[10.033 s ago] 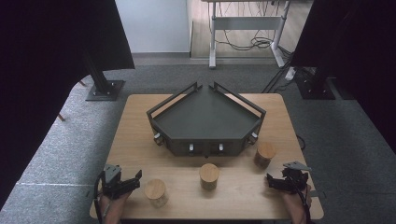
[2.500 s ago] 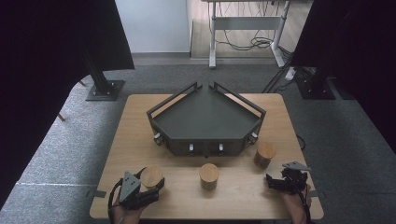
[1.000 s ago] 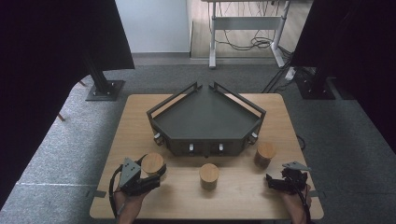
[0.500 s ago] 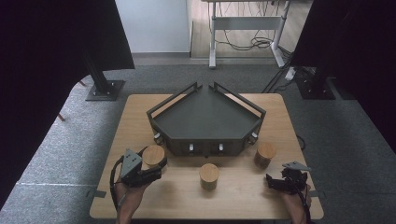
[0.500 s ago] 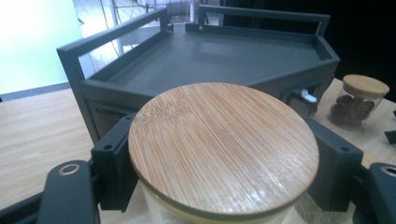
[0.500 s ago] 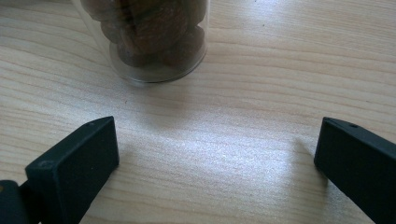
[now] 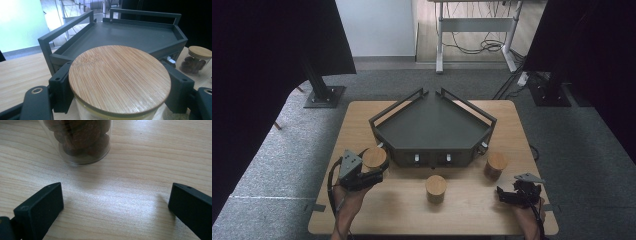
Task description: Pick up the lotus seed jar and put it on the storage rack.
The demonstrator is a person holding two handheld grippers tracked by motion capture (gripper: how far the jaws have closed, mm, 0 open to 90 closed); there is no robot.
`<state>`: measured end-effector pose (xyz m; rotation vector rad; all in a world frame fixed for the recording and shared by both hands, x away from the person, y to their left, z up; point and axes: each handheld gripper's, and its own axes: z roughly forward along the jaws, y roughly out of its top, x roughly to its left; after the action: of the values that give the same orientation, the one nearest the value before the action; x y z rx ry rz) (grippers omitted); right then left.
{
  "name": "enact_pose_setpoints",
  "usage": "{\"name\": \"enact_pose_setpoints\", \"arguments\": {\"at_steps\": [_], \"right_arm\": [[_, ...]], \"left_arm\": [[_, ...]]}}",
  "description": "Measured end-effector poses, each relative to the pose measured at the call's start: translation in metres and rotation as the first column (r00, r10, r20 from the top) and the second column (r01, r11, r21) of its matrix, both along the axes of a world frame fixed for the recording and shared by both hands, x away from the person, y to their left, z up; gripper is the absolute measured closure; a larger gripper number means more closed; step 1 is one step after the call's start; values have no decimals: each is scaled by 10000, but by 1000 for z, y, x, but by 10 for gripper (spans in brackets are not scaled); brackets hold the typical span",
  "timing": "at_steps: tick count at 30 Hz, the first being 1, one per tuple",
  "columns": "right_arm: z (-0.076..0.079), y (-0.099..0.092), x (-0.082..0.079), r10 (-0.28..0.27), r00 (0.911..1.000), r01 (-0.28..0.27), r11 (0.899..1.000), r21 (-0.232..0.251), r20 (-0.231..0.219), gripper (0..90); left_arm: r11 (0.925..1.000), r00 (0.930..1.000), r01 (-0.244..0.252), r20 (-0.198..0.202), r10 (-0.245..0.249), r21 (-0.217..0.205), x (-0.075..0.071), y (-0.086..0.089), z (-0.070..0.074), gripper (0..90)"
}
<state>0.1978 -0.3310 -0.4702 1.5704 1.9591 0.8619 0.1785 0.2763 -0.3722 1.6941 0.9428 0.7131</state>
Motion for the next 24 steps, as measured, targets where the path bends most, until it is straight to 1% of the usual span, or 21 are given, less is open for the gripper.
{"name": "enact_pose_setpoints", "arguments": {"at_steps": [14,24], "right_arm": [[0,0,0,-5,10000,5,10000,11,0,0],[0,0,0,-4,10000,4,10000,11,1,0]], "left_arm": [[9999,9999,-51,94,52,-112,18,-3,16,240],[9997,9998,-159,88,160,-174,32,-7,21,240]]}}
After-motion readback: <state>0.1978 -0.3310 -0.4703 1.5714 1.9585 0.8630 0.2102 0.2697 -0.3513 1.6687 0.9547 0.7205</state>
